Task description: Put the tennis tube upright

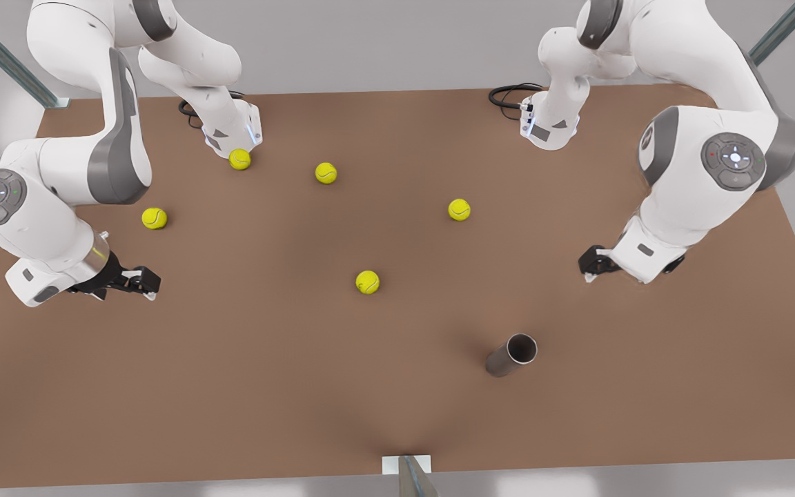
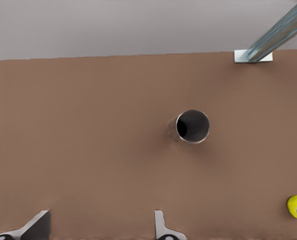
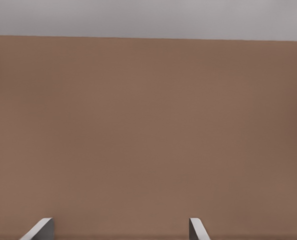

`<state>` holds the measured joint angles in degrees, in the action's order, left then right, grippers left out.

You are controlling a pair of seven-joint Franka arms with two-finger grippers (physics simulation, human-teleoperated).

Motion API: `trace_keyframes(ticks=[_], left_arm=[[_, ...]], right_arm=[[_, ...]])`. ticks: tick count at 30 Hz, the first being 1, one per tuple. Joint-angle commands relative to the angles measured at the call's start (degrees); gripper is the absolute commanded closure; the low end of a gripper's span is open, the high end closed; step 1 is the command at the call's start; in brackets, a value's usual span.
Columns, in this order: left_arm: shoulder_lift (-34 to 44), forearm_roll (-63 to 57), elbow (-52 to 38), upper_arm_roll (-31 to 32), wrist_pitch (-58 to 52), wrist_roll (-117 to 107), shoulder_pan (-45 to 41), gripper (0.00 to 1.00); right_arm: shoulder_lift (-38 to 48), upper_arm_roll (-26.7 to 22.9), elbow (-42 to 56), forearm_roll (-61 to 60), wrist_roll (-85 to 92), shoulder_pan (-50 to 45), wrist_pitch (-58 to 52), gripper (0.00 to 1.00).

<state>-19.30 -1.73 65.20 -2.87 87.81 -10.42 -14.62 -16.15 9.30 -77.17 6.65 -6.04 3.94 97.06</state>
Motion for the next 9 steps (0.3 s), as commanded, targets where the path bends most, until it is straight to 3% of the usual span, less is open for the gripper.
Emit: trace_keyframes(ticks=[1,2,9], left_arm=[[6.3,-2.7,8.2,0.0,-2.4,3.1,-0.2,0.00],[8.1,-2.8,12.0,0.0,-1.2,3.0,-0.2,0.00],[7.8,-2.7,12.5,0.1,-1.6,2.9,-0.1,0.00]], right_arm=[[0.1,0.0,-0.1,-0.2,0.1,-0.1,-0.1,0.00],[0.1,0.1,-0.1,-0.3,-0.1,-0.2,-0.2,0.00],[0.1,0.2,-0.3,-0.3,-0.6,-0.2,-0.2,0.00]])
